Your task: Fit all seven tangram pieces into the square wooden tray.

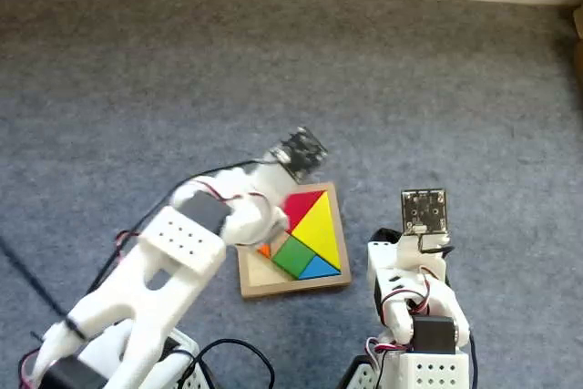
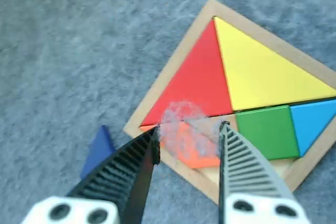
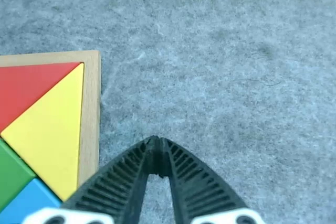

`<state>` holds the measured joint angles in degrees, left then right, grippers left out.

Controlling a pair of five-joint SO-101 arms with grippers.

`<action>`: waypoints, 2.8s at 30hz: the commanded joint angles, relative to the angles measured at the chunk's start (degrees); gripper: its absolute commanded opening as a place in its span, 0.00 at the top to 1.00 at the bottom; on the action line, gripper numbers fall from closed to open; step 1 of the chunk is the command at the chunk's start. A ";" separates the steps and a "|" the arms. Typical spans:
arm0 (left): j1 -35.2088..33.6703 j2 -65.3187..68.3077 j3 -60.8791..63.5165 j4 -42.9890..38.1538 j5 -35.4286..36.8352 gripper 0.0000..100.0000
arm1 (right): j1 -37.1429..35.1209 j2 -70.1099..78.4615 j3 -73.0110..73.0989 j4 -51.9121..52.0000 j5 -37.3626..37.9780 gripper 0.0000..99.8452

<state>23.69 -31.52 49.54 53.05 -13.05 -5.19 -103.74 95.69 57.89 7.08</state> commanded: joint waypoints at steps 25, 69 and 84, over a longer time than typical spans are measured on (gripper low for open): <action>-28.35 17.63 -12.44 3.69 -14.07 0.75 | 0.75 0.13 8.31 0.40 -0.18 0.99; -28.53 44.62 -35.82 13.01 -11.78 0.73 | 0.75 0.13 8.31 0.40 -0.18 0.99; -25.10 53.93 -43.30 15.91 -11.78 0.81 | 0.75 0.13 8.31 0.40 -0.18 0.99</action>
<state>-3.65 22.37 9.01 68.97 -25.19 -5.01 -103.74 95.69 57.89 7.08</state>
